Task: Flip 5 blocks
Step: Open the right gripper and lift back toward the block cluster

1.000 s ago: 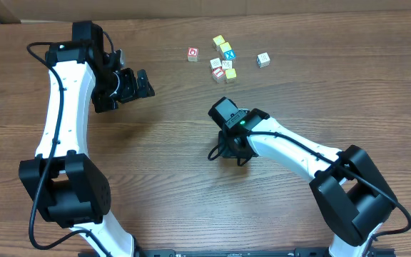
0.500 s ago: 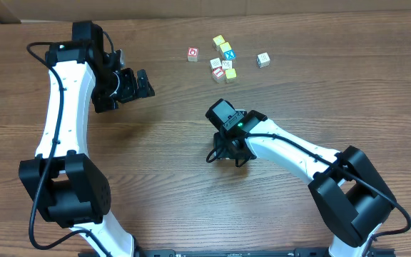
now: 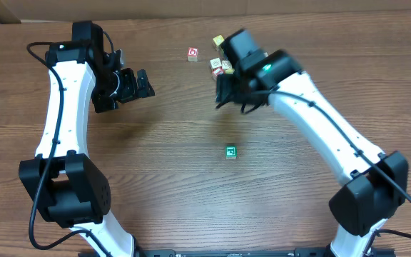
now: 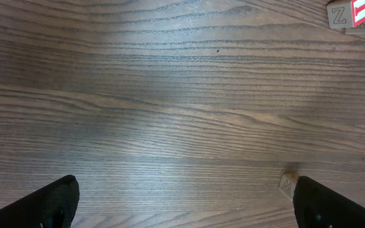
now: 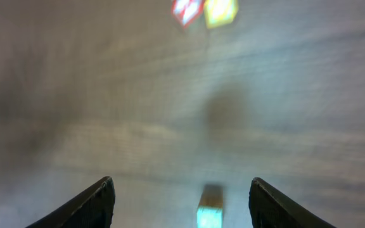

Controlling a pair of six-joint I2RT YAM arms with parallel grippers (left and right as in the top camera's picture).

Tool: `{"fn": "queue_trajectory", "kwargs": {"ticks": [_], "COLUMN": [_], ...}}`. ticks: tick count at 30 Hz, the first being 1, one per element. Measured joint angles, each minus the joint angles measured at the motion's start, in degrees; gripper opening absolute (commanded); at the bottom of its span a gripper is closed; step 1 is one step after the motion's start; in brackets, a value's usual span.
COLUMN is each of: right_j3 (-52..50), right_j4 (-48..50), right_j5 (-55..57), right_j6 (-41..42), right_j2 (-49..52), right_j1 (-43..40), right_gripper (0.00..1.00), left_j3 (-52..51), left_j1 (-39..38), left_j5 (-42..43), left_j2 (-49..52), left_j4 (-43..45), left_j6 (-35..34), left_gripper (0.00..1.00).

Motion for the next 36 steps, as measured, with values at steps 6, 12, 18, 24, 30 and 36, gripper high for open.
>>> {"fn": "queue_trajectory", "kwargs": {"ticks": [6,12,18,24,30,36], "right_j3": [0.7,0.8,0.8,0.8,0.8,0.8], "right_j4": [4.0,13.9,22.7,31.4,37.7,38.9], "right_j5": [5.0,8.0,10.5,12.7,12.2,4.5], "right_j6": [-2.0,-9.0,-13.5,-17.9,-21.4,-25.3], "right_j2": [0.3,4.1,11.3,16.6,20.0,23.8], "right_j1": [-6.1,-9.5,-10.2,-12.5,-16.0,-19.3], "right_gripper": [0.71,0.74,0.75,0.76,0.75,0.68], "left_j3": [0.0,0.0,0.0,0.0,0.0,0.0], "left_j1": [0.0,0.0,0.0,0.0,0.0,0.0], "left_j5": [0.0,0.0,0.0,0.0,0.0,0.0], "left_j2": [0.0,0.0,0.0,0.0,0.0,0.0], "left_j4": [0.0,0.0,0.0,0.0,0.0,0.0], "left_j6": [0.0,0.0,0.0,0.0,0.0,0.0], "left_gripper": [1.0,1.0,1.0,1.0,1.0,1.0]}}
